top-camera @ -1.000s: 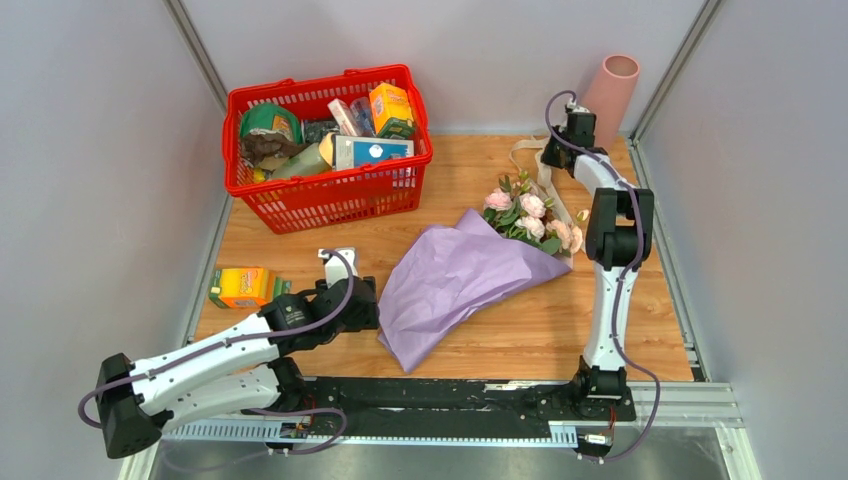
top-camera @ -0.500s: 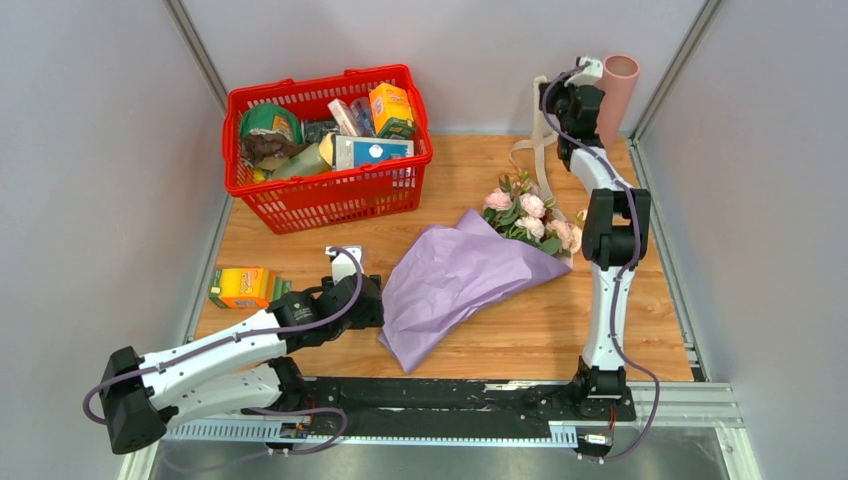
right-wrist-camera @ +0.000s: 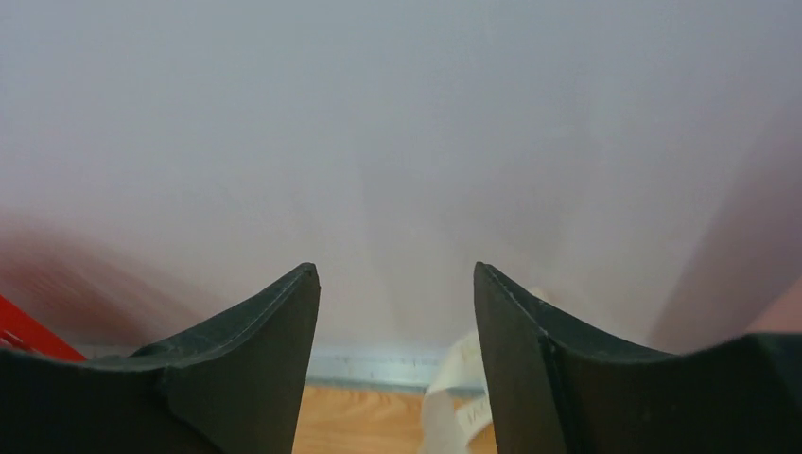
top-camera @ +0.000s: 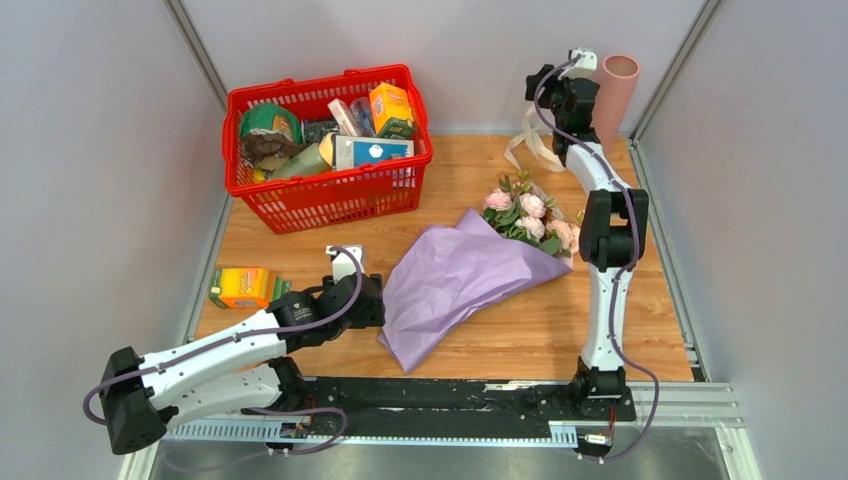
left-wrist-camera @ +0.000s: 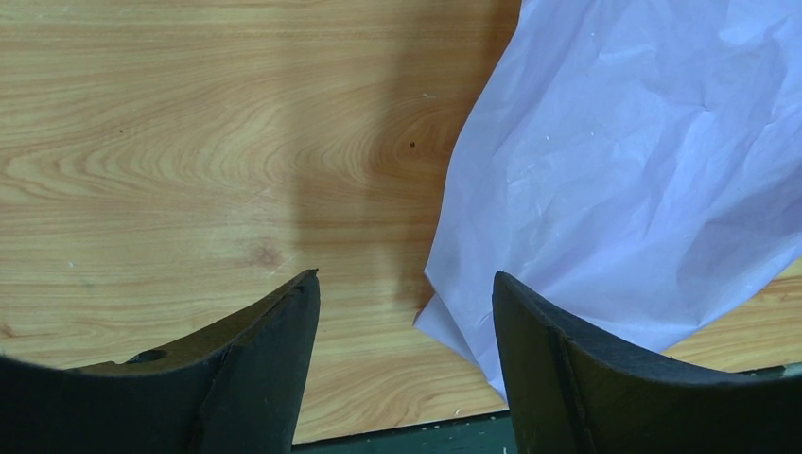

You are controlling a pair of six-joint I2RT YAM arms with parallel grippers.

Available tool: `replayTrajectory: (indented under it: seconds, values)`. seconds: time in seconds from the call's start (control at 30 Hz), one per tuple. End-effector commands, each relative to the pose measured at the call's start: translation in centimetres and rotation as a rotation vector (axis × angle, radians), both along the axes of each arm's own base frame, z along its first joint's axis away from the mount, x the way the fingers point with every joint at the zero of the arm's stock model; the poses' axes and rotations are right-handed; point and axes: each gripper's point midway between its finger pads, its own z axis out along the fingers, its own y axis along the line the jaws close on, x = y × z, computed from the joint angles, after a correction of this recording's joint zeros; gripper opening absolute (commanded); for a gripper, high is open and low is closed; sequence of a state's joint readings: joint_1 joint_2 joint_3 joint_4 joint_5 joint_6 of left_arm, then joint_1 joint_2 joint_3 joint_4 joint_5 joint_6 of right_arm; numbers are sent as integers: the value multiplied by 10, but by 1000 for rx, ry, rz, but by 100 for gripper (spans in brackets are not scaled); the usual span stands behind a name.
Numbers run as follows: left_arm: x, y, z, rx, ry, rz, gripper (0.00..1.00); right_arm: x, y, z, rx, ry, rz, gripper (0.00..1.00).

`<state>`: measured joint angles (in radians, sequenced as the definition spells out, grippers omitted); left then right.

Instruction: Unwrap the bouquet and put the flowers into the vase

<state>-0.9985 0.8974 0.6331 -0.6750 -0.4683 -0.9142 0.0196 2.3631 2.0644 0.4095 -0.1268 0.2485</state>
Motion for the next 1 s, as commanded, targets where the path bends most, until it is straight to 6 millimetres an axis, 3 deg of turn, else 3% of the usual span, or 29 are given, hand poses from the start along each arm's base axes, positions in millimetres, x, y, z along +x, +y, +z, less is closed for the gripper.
replayTrajectory:
  seconds: [0.0,0.2,0.27,0.3,0.6,0.73,0.97]
  values:
    - [3,-6,10,-45,-19,-9,75,-28,-14,29,-51,83,-92,66]
    - [-1,-7,13,-81,-19,-12,75,-56,-42,55,-118,115,-186,68]
    - [-3,-6,14,-96,-20,-14,75,-59,-40,59,-145,129,-168,68]
    - [-3,-5,13,-97,-21,-14,75,-60,-54,63,-162,132,-165,69]
    - [-4,-5,26,-123,-44,-30,75,-58,-107,83,-121,168,-141,72]
    - [-5,-5,27,-122,-41,-33,75,-54,-121,93,-108,136,-131,72]
    - [-4,-5,16,-101,-40,-38,75,-34,-142,80,-56,129,-146,73]
